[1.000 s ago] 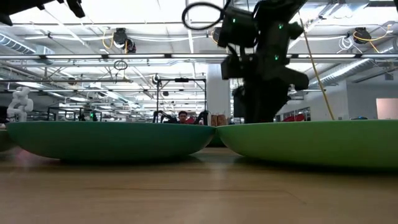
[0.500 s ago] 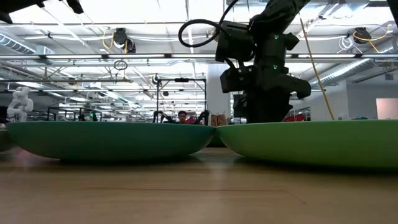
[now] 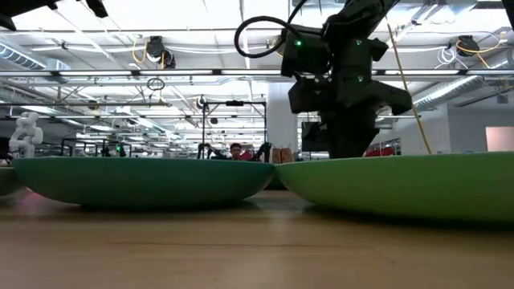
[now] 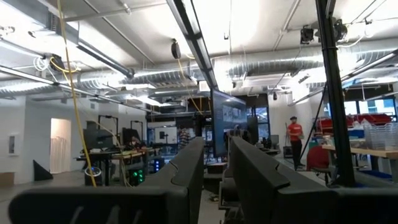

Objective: Stack plastic plates
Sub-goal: Stack the green plate on the dark green plate

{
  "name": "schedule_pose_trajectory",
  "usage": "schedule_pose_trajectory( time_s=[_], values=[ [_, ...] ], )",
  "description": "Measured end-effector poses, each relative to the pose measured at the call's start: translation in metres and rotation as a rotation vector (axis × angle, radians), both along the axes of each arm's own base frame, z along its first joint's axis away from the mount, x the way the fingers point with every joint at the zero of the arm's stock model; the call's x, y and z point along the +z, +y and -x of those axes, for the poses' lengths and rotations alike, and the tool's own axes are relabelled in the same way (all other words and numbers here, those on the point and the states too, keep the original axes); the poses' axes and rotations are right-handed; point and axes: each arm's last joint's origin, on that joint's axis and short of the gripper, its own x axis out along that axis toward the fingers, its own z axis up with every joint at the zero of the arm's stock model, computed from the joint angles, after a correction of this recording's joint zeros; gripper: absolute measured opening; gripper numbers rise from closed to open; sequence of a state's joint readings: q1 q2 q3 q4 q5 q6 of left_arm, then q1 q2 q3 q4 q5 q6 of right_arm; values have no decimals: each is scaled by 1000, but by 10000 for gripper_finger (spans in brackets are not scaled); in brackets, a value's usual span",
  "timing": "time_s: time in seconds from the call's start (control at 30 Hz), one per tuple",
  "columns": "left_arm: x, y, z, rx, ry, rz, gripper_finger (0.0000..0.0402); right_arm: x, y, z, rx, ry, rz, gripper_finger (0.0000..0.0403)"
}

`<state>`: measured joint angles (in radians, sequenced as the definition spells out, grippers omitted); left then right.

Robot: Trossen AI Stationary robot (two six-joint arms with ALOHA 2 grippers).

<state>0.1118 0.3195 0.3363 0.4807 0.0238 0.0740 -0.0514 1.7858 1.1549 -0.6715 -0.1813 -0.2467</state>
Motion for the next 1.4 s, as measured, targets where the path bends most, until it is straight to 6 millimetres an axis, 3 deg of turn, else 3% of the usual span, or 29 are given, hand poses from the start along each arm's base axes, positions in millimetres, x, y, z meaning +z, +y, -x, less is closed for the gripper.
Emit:
schedule_pose_trajectory(
  time_s=[0.17, 0.43, 0.67, 1.0, 1.3, 1.4],
  values=[
    [0, 0, 0, -1, 3, 4, 88, 23, 0, 11, -32, -14, 15, 7],
    [0, 0, 0, -3, 2, 8, 88, 76, 0, 38, -187, -119, -18, 3],
    [2, 0, 1, -5, -20, 9, 88, 105, -9, 39, -371, -339, -22, 3],
    [5, 0, 3, -2, -55, -1, 88, 112, -54, 26, -533, -525, 2, 2],
    [6, 0, 4, 7, -73, -18, 88, 158, -108, 16, -784, -672, -22, 2],
    [6, 0, 4, 13, -73, -23, 88, 164, -132, 15, -864, -654, -17, 2]
  ],
)
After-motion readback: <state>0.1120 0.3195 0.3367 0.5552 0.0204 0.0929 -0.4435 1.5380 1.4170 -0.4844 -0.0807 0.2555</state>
